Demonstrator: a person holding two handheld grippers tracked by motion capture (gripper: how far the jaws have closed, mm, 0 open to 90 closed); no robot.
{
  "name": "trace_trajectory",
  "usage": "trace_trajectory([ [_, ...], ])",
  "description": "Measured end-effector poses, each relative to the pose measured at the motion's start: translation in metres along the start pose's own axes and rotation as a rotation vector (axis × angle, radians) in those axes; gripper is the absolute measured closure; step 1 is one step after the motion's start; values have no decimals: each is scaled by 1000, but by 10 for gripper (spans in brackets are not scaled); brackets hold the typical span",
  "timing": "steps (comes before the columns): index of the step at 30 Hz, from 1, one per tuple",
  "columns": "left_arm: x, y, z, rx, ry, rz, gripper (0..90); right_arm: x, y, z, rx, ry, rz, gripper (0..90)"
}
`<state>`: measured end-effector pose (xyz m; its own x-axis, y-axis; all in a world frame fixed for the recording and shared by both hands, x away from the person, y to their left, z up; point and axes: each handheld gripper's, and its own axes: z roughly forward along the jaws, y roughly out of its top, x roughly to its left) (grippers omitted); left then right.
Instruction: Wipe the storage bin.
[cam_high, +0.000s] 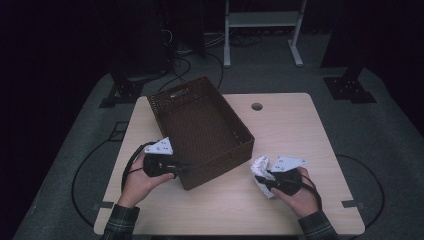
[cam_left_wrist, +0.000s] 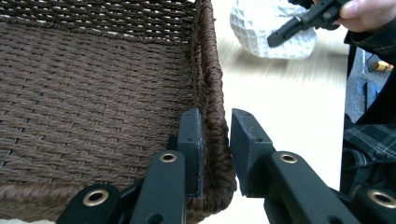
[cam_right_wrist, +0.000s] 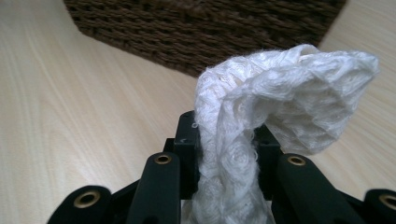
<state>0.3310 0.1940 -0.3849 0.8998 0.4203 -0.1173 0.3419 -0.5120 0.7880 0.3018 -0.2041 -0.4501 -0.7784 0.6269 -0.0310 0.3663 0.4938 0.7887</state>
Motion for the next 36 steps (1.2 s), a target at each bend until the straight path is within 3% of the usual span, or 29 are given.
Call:
trace_trajectory([
  [8, 0, -3, -18, 1, 1, 10, 733, -9, -5, -7, -11, -33, 24, 698],
  [12, -1, -4, -19, 16, -18, 17, 750, -11, -7, -9, -6, -46, 25, 698],
  [21, -3, -5, -11, 37, -31, 37, 826, -12, -9, -9, -2, -56, 32, 698],
  [26, -4, -4, -8, 32, -29, 24, 830, -13, -9, -9, -3, -62, 28, 698],
  [36, -14, 8, 20, 8, -93, 36, 814, -19, -12, -15, 2, -95, 41, 698],
])
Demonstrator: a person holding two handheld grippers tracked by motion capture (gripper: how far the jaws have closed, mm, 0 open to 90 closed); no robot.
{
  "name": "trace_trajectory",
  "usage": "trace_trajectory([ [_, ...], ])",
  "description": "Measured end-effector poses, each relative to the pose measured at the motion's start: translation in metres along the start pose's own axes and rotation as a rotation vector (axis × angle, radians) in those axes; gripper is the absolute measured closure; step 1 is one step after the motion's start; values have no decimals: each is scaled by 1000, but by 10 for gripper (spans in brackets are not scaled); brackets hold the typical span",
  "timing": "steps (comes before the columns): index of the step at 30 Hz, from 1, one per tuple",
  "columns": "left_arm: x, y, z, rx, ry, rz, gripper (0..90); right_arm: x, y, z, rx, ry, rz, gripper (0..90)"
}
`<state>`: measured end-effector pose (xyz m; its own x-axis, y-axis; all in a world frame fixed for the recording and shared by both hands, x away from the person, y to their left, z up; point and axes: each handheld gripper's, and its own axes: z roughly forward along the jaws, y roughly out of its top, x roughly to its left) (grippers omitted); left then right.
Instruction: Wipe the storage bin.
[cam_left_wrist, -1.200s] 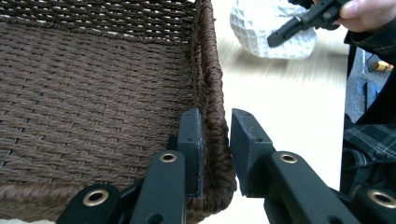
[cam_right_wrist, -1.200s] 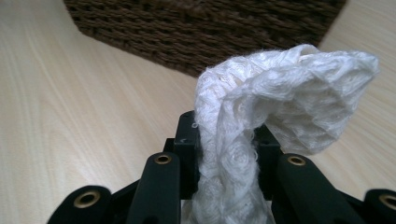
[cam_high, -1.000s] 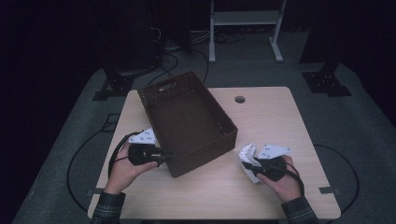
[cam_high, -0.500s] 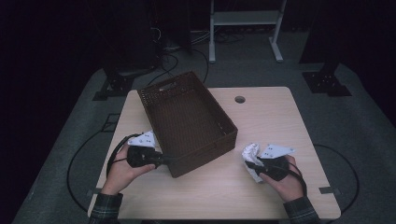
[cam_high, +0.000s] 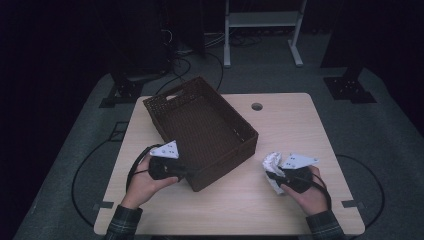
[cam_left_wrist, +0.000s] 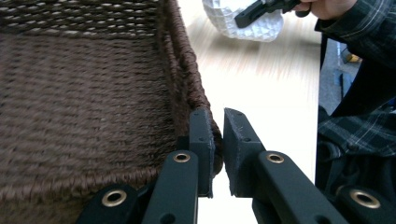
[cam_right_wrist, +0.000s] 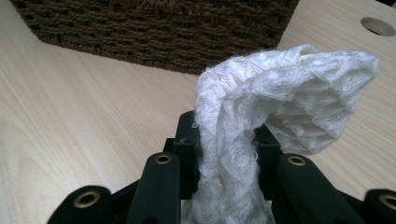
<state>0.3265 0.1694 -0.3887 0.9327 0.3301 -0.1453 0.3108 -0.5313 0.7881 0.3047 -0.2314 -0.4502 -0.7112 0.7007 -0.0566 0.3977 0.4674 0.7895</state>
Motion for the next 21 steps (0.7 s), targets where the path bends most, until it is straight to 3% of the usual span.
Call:
trace_trajectory([
  [9, -5, 18, 23, 17, -18, 28, 798, -16, -13, -11, 2, -42, 38, 698],
  [21, -6, 46, 58, 33, -48, 54, 780, -17, -13, -10, -1, -51, 37, 698],
])
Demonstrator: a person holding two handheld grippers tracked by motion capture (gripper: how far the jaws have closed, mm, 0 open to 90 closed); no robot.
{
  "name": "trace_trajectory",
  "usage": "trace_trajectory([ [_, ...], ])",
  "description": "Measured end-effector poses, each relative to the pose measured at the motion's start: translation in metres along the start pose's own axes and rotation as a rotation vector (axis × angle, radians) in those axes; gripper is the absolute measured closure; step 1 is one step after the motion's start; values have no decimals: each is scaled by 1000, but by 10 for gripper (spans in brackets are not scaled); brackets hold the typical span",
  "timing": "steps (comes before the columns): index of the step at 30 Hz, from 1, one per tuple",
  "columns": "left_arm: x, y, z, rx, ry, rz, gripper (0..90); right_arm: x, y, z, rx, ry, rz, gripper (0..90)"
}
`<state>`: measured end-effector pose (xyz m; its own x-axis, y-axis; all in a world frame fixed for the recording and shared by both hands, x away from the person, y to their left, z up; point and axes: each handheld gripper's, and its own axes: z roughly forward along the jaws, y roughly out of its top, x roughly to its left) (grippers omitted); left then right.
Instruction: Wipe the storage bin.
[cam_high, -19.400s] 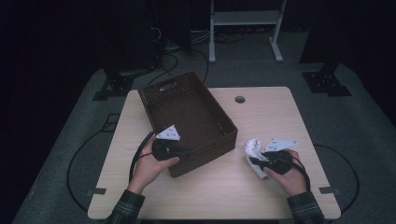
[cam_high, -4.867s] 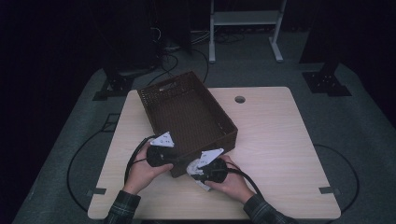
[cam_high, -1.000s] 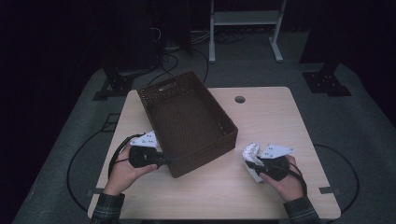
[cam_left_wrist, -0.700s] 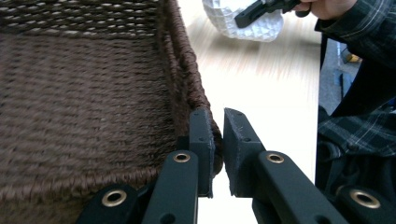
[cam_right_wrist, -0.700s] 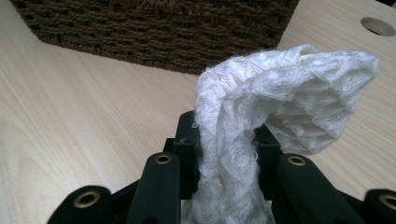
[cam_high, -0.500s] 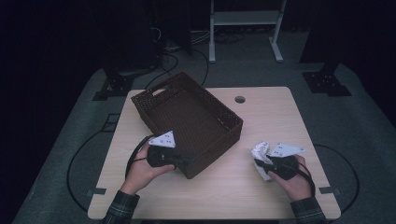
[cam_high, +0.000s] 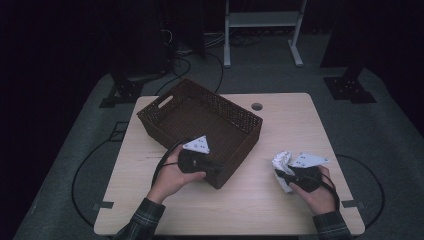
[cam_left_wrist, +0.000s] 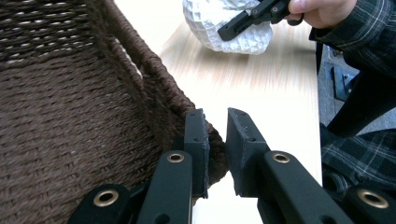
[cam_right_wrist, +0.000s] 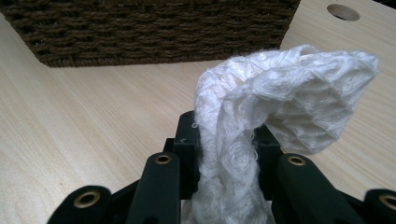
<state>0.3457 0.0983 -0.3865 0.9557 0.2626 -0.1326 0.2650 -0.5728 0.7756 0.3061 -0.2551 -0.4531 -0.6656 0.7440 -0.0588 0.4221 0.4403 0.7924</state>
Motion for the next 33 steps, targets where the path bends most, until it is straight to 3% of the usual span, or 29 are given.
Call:
trace_trajectory([
  [10, 3, 25, 27, 23, -9, 21, 766, -5, -3, 3, 6, -20, 14, 698],
  [15, 4, 27, 26, 15, -19, 44, 748, -5, -3, 3, 9, -33, 17, 697],
  [21, 8, 23, 5, -10, -1, 56, 654, -5, -4, 4, 13, -42, 20, 697],
  [25, 15, 17, -14, -30, 35, 39, 614, -5, -5, 3, 16, -43, 17, 697],
  [33, 30, -2, -44, -16, 104, 9, 563, -5, -4, 3, 11, -41, 11, 697],
])
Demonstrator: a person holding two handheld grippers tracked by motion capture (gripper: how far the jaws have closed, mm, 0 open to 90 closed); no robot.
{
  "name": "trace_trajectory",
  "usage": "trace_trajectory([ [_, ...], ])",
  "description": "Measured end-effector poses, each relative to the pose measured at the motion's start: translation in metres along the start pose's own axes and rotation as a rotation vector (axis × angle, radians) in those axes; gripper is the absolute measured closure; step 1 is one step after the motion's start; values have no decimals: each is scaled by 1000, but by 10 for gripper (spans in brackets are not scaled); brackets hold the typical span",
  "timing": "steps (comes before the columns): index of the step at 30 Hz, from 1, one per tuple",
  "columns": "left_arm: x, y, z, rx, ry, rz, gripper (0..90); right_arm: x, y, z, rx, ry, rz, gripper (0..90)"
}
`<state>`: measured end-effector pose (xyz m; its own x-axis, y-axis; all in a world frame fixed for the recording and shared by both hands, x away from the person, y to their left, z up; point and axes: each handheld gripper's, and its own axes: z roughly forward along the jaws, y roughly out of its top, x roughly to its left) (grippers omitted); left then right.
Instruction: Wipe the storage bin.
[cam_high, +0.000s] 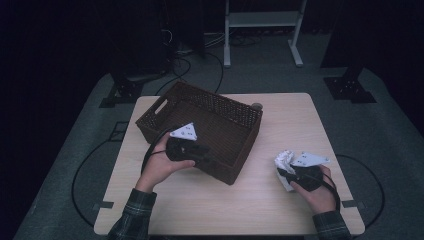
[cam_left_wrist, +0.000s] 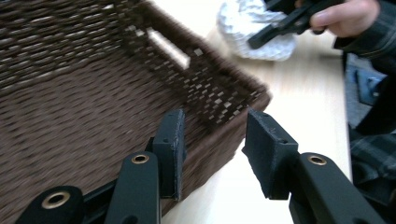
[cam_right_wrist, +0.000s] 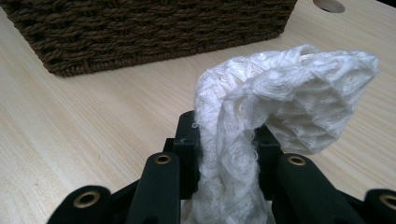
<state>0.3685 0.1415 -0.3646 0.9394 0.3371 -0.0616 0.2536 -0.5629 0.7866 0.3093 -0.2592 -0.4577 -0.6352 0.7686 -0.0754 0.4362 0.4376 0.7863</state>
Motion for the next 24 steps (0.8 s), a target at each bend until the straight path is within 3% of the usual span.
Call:
trace_trajectory([
  [10, 31, -17, -19, -3, 62, -48, 508, 0, -1, -2, -9, -24, 9, 697],
  [20, 70, -38, -28, 35, 114, -72, 461, -6, -4, -5, -11, -27, 23, 696],
  [24, 76, -47, -31, 31, 106, -73, 438, -5, -4, -3, -6, -21, 16, 695],
])
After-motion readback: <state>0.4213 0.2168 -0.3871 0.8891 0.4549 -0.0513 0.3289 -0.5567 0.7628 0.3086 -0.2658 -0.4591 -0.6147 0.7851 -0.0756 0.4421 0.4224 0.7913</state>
